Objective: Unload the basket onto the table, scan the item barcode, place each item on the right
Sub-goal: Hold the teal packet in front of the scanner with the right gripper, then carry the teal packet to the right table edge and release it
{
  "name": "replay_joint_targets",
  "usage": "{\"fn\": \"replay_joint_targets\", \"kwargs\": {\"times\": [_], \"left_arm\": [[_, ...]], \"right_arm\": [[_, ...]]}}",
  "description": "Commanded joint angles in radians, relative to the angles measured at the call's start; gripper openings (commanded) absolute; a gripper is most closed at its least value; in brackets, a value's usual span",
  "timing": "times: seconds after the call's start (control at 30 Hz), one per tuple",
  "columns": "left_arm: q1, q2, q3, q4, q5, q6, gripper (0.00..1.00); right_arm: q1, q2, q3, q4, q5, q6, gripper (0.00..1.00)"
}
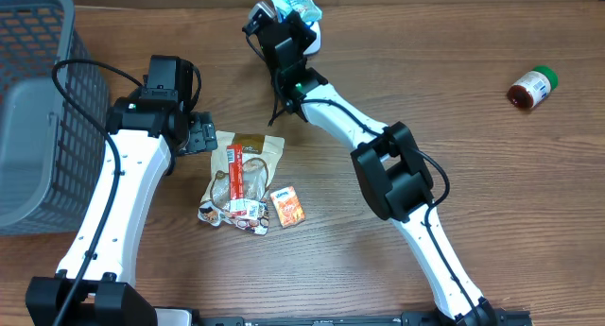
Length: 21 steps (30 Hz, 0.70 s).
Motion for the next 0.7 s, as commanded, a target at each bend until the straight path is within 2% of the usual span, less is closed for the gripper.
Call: {"fn": "replay_joint_targets", "kwargs": {"times": [0.0,0.4,0.53,0.67], "left_arm": [[-0.005,0.003,0.002,0.002,-0.007,0.001,1.0],[-0.005,0.003,0.002,0.002,-0.007,0.001,1.0],[-0.005,0.003,0.002,0.002,-0.006,0.001,1.0],[-0.005,0.003,0.002,0.002,-0.007,0.001,1.0]], "right_arm": [[0.013,-0.005,0.005,-0.008,0.01,0.044,0.04],[0.028,-0.035,0.005,-0.082,0.028,0.124,0.03],[0.023,-0.11,0.005,-0.132,0.028,0.132,0.03],[0.004,-0.235,0.005,-0.222,0.028,0.227,0.03]]}}
